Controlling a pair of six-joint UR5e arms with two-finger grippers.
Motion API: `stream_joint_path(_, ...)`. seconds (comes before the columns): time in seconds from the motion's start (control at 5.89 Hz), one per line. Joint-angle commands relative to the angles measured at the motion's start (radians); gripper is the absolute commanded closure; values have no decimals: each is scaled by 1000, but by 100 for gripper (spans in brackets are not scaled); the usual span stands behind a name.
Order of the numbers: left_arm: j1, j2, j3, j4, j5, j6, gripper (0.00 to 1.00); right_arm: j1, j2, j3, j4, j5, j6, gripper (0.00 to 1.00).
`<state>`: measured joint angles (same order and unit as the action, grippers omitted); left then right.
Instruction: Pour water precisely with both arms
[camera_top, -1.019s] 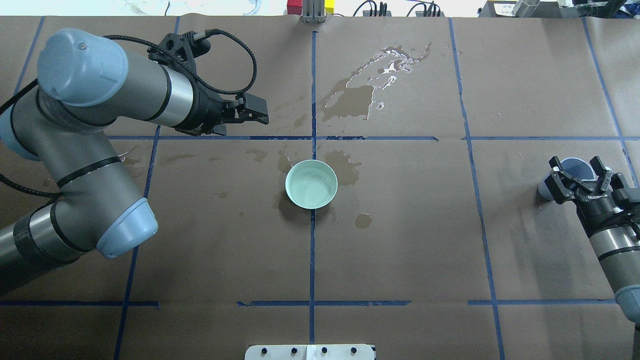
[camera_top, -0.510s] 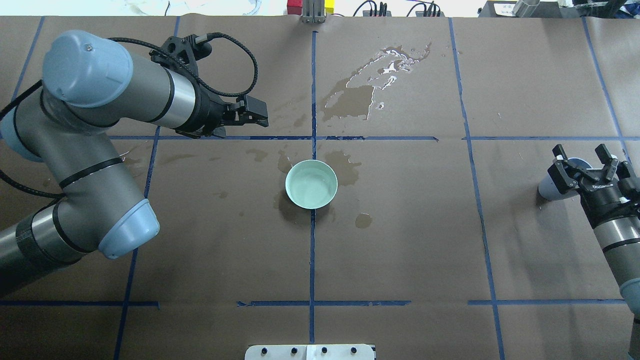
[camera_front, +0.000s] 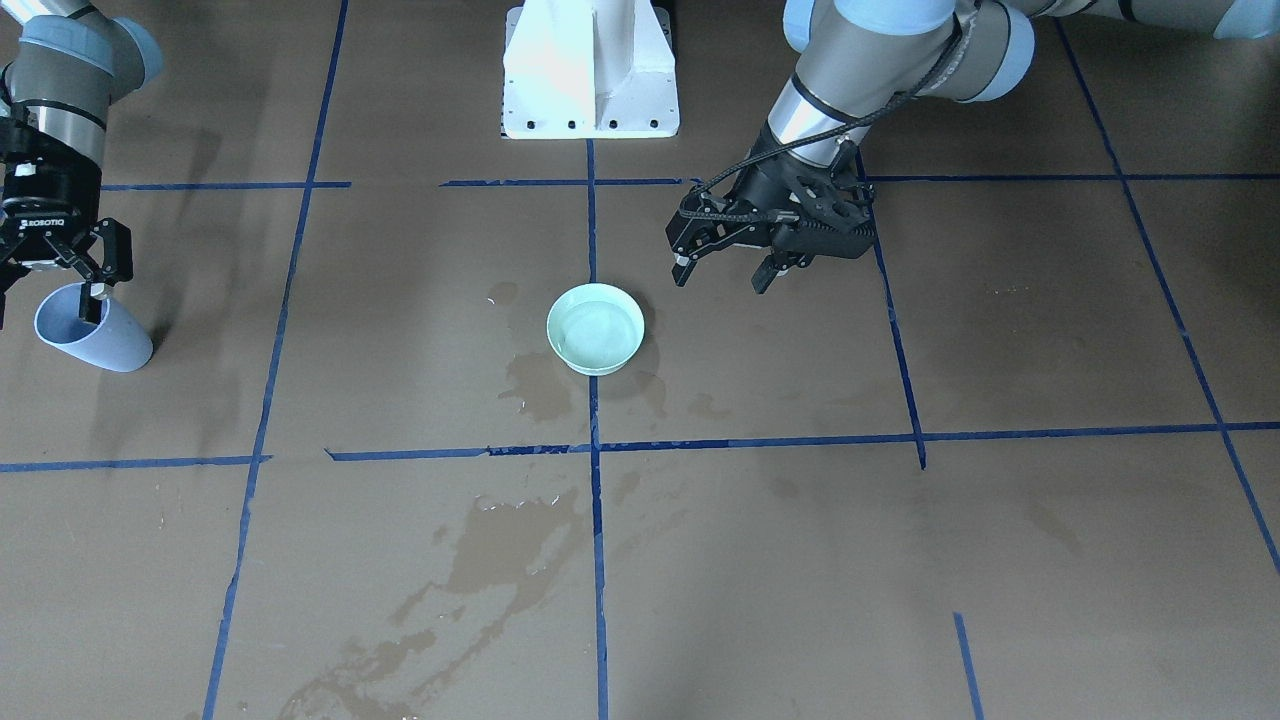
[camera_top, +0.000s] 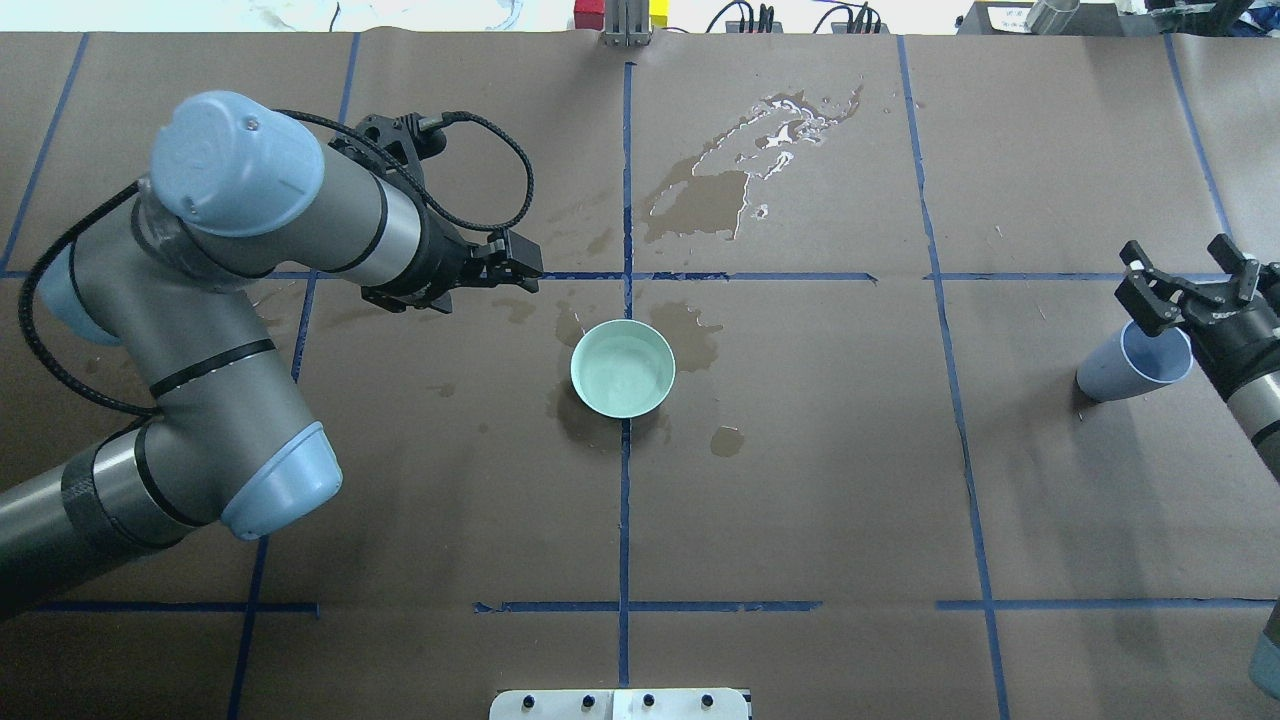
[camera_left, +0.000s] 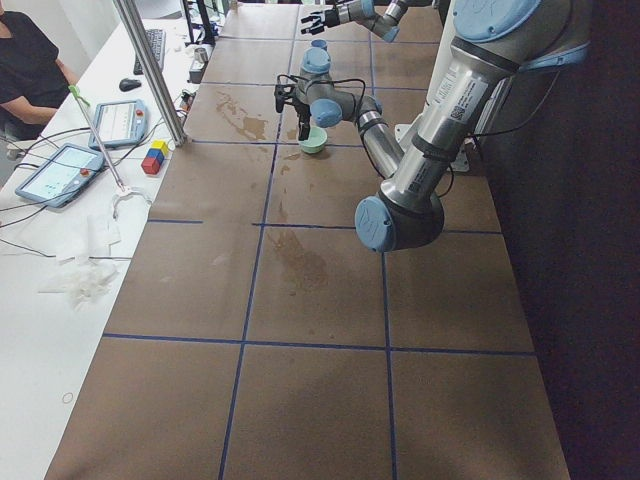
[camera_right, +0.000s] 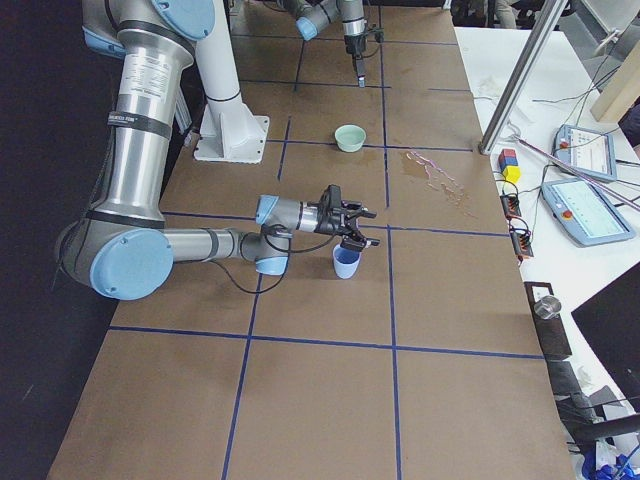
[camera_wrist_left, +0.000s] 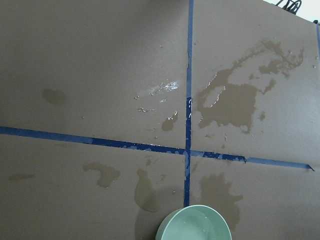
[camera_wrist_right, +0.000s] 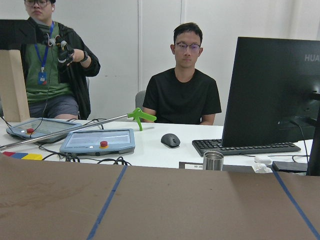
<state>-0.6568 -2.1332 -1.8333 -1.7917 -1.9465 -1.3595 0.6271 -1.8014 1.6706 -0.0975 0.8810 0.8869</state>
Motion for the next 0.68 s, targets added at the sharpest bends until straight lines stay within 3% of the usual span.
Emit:
stream_joint_path(0.0, 49, -36, 55, 18, 0, -54, 0, 214, 4, 97, -158, 322, -48, 0)
stream_joint_path(0.17, 55, -87, 128, 24, 3, -76, 0, 303, 4, 138, -236, 448, -136, 0)
stream_joint_path(0.51, 94, -132, 227, 32, 3, -78, 0, 571, 39, 193, -489, 874, -220, 0)
